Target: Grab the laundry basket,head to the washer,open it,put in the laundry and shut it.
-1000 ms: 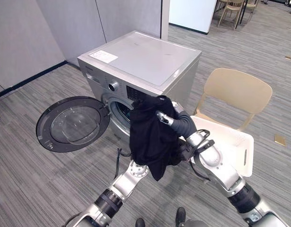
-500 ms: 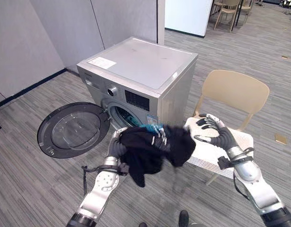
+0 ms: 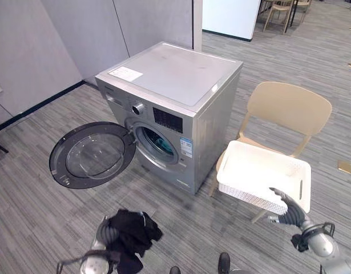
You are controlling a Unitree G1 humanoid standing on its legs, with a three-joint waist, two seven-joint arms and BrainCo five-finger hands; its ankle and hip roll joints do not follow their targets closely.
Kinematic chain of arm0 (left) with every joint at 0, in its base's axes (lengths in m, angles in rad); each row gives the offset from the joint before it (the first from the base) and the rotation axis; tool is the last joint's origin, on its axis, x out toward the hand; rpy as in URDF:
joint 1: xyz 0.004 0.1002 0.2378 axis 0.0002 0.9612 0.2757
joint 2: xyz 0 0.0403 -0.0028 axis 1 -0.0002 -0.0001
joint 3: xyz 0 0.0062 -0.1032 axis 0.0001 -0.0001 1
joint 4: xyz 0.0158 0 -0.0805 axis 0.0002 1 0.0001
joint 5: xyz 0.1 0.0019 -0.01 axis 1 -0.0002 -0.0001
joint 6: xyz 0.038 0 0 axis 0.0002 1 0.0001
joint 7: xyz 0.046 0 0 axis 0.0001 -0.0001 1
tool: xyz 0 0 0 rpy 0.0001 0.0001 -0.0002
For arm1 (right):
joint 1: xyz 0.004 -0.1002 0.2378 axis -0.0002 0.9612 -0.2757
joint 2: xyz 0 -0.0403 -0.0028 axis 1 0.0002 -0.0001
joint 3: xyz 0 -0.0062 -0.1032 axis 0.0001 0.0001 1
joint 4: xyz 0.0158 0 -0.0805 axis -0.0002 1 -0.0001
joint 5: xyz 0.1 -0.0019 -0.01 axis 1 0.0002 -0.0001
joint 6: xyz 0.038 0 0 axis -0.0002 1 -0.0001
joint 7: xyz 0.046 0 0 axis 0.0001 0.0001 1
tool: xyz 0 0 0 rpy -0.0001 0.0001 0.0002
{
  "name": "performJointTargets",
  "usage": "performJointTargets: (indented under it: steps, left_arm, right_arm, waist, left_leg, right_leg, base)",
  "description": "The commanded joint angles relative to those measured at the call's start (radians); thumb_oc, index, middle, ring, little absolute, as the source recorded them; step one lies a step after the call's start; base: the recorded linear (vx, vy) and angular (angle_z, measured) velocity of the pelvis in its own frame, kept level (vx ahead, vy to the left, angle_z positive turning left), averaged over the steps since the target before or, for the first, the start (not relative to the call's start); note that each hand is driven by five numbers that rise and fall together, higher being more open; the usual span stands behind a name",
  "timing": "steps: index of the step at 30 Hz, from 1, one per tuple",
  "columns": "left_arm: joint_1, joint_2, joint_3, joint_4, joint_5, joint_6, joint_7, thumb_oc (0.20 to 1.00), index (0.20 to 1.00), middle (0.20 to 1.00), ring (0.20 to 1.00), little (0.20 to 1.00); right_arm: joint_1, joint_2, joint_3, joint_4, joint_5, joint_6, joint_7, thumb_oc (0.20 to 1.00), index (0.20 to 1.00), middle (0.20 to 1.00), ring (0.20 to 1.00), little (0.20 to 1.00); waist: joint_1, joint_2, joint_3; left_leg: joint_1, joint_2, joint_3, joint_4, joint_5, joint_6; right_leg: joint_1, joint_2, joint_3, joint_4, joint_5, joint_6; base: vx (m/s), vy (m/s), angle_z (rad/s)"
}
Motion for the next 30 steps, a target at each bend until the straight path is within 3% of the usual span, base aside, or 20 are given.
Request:
performJointTargets:
  steps: [1,7,8,10,11,14,20,21,22,23,26,28,29,30]
  left_arm:
    - [-0.06,0.052,0.071,-0.049,0.001,-0.038,0.013,0.2,0.2,0.2,0.2,0.2]
    - [-0.102,0.028,0.102,-0.014,-0.084,-0.03,0.036,0.2,0.2,0.2,0.2,0.2]
    - [-0.12,0.028,0.092,-0.017,-0.085,-0.03,0.036,0.2,0.2,0.2,0.2,0.2]
    - [-0.143,0.028,0.074,-0.023,-0.083,-0.033,0.033,0.2,0.2,0.2,0.2,0.2]
    - [-0.157,0.03,0.062,-0.024,-0.08,-0.034,0.034,0.2,0.2,0.2,0.2,0.2]
    - [-0.187,0.033,0.029,-0.027,-0.082,-0.034,0.023,0.2,0.2,0.2,0.2,0.2]
    - [-0.194,0.03,0.013,-0.019,-0.078,-0.036,0.021,0.2,0.2,0.2,0.2,0.2]
    - [-0.2,0.044,0.001,-0.03,-0.059,-0.029,0.018,0.2,0.2,0.2,0.2,0.2]
    - [-0.215,0.057,-0.004,-0.029,-0.049,-0.029,0.021,0.2,0.2,0.2,0.2,0.2]
    - [-0.222,0.064,-0.012,-0.03,-0.044,-0.027,0.026,0.2,0.2,0.2,0.2,0.2]
    - [-0.235,0.062,-0.026,-0.031,-0.04,-0.029,0.033,0.2,0.2,0.2,0.2,0.2]
    - [-0.242,0.056,-0.039,-0.033,-0.041,-0.029,0.034,0.2,0.2,0.2,0.2,0.2]
    - [-0.255,0.053,-0.053,-0.032,-0.03,-0.024,0.036,0.2,0.2,0.2,0.2,0.2]
    - [-0.255,0.053,-0.053,-0.032,-0.03,-0.024,0.036,0.2,0.2,0.2,0.2,0.2]
  right_arm:
    - [-0.064,0.011,0.003,-0.028,-0.011,-0.024,-0.017,1.0,1.0,1.0,1.0,1.0]
    - [-0.14,0.013,0.022,0.034,-0.008,-0.019,-0.058,1.0,1.0,1.0,1.0,1.0]
    - [-0.147,0.013,0.021,0.042,-0.01,-0.017,-0.068,1.0,1.0,1.0,1.0,1.0]
    - [-0.15,0.017,0.019,0.056,-0.016,-0.009,-0.08,1.0,1.0,1.0,1.0,1.0]
    - [-0.152,0.022,0.024,0.071,-0.019,-0.002,-0.088,1.0,1.0,1.0,1.0,1.0]
    - [-0.16,0.034,0.036,0.09,-0.032,0.011,-0.092,1.0,1.0,1.0,1.0,1.0]
    - [-0.181,0.044,0.058,0.108,-0.044,0.012,-0.094,1.0,1.0,1.0,1.0,1.0]
    - [-0.221,0.071,0.105,0.129,-0.07,0.024,-0.089,1.0,1.0,1.0,1.0,1.0]
    - [-0.236,0.078,0.116,0.133,-0.07,0.021,-0.092,1.0,1.0,1.0,1.0,1.0]
    - [-0.238,0.08,0.118,0.124,-0.071,0.021,-0.093,1.0,1.0,1.0,1.0,1.0]
    - [-0.232,0.08,0.12,0.109,-0.066,0.022,-0.09,1.0,1.0,1.0,1.0,1.0]
    - [-0.231,0.077,0.123,0.111,-0.062,0.022,-0.093,1.0,1.0,1.0,1.0,1.0]
    - [-0.222,0.074,0.12,0.129,-0.06,0.027,-0.095,1.0,1.0,1.0,1.0,1.0]
    - [-0.223,0.074,0.12,0.129,-0.06,0.027,-0.095,1.0,1.0,1.0,1.0,1.0]
  waist:
    - [0.009,-0.054,0.023]
    - [0.057,-0.07,0.115]
    - [0.056,-0.072,0.116]
    - [0.047,-0.073,0.108]
    - [0.037,-0.069,0.101]
    - [0.007,-0.068,0.087]
    - [0.004,-0.067,0.082]
    - [0.032,-0.063,0.089]
    - [0.027,-0.069,0.098]
    - [0.018,-0.067,0.104]
    - [-0.024,-0.054,0.123]
    - [-0.046,-0.051,0.139]
    - [-0.069,-0.054,0.148]
    - [-0.07,-0.052,0.149]
  left_leg:
    - [0.015,-0.046,-0.03,-0.005,-0.07,0.008]
    - [-0.156,-0.049,-0.061,0.174,-0.088,-0.001]
    - [-0.187,-0.046,-0.046,0.197,-0.09,-0.006]
    - [-0.191,-0.027,0.04,0.195,-0.097,-0.005]
    - [-0.175,-0.006,0.095,0.197,-0.127,-0.008]
    - [-0.145,0.028,0.232,0.176,-0.128,-0.009]
    - [-0.144,0.023,0.23,0.175,-0.125,-0.005]
    - [-0.12,-0.017,0.188,0.145,-0.146,0.037]
    - [-0.106,-0.036,0.173,0.133,-0.152,0.052]
    - [-0.092,-0.046,0.151,0.127,-0.159,0.06]
    - [-0.042,-0.067,0.099,0.089,-0.148,0.069]
    - [-0.008,-0.079,0.065,0.079,-0.169,0.075]
    - [0.033,-0.103,0.021,0.069,-0.192,0.079]
    - [0.034,-0.102,0.02,0.068,-0.192,0.079]
  right_leg:
    - [0.069,-0.002,0.045,0.048,-0.133,0.065]
    - [0.006,-0.031,-0.016,0.079,-0.14,0.045]
    - [-0.008,-0.043,-0.048,0.079,-0.138,0.045]
    - [-0.014,-0.063,-0.106,0.067,-0.131,0.051]
    - [-0.002,-0.07,-0.127,0.059,-0.14,0.063]
    - [0.011,-0.099,-0.205,0.048,-0.124,0.073]
    - [0.035,-0.112,-0.225,0.054,-0.129,0.083]
    - [0.022,-0.164,-0.2,0.219,-0.135,0.092]
    - [-0.006,-0.181,-0.161,0.291,-0.14,0.101]
    - [-0.032,-0.165,-0.111,0.337,-0.137,0.099]
    - [-0.169,-0.048,0.044,0.403,-0.156,0.073]
    - [-0.234,-0.018,0.064,0.368,-0.144,0.065]
    - [-0.293,0.017,0.084,0.306,-0.101,0.075]
    - [-0.291,0.017,0.083,0.305,-0.101,0.075]
  base:
    - [-0.05,-0.009,0.07]
    - [-0.16,-0.032,0.21]
    - [-0.13,-0.006,0.54]
    - [-0.01,0.059,0.98]
    - [0.08,0.095,1.32]
    - [0.07,0.13,1.43]
    - [0.1,0.133,0.53]
    - [0.33,0.457,0.21]
    - [0.39,0.497,0.13]
    - [0.2,0.164,0.39]
    - [0.19,0.101,0.86]
    - [0.32,0.052,0.62]
    - [0.21,0.005,0.46]
    - [0.35,-0.005,0.64]
